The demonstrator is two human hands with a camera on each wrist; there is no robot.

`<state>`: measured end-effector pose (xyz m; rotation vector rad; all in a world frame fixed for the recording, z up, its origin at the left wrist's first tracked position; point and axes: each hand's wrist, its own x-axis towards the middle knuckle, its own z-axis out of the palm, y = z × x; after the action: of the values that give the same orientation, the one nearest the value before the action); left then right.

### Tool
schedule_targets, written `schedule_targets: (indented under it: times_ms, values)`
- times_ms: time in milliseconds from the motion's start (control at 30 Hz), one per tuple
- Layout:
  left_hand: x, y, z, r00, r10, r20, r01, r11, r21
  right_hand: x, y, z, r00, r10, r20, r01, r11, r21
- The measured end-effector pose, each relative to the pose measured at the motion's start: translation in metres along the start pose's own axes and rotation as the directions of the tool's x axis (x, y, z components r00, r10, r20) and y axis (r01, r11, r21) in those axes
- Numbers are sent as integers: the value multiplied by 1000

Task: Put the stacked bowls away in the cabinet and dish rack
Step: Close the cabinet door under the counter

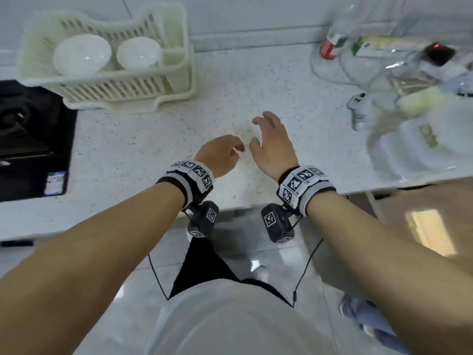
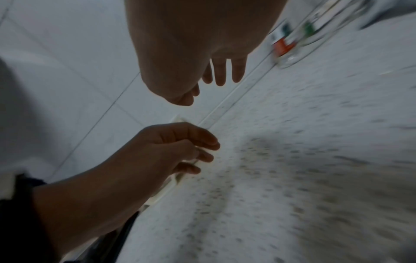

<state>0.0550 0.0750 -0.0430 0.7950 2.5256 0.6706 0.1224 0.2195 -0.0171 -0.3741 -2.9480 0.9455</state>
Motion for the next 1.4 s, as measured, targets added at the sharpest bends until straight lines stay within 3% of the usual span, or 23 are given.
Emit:
schedule_targets:
  times_ms: [133,300,467,567,667,767,967,1133,1267,1400]
  values:
    - [-7,47,73,971,37,236,-57,995,80,-86,87,-12,978,207,13,-207,978,13]
    - [-17,75,133,940,1,341,-86,968,234,-156,168,-17,893,448,43,-449,893,19]
    - [-32,77,157,947,19,320,-103,964,246,-194,249,-29,717,697,-25,-696,717,18]
    - [-38,73,165,964,27,266,-107,951,290,-207,286,-33,654,753,-74,-756,654,-28]
    - [-40,72,171,967,25,255,-111,937,331,-214,309,-33,587,809,-34,-809,586,-45]
    - [-42,71,173,964,12,265,-110,927,359,-216,319,-31,573,818,51,-819,573,11]
    - [-39,70,165,954,24,299,-147,906,397,-214,318,-30,567,822,62,-823,568,7]
    - [-33,58,145,912,71,403,-230,903,362,-218,312,-27,576,811,100,-817,569,89]
    - [-33,23,124,958,100,267,-202,900,385,-216,292,-23,568,811,137,-823,557,112]
    - [-36,-11,110,980,-75,183,-13,900,436,-208,271,-9,567,811,143,-824,557,107]
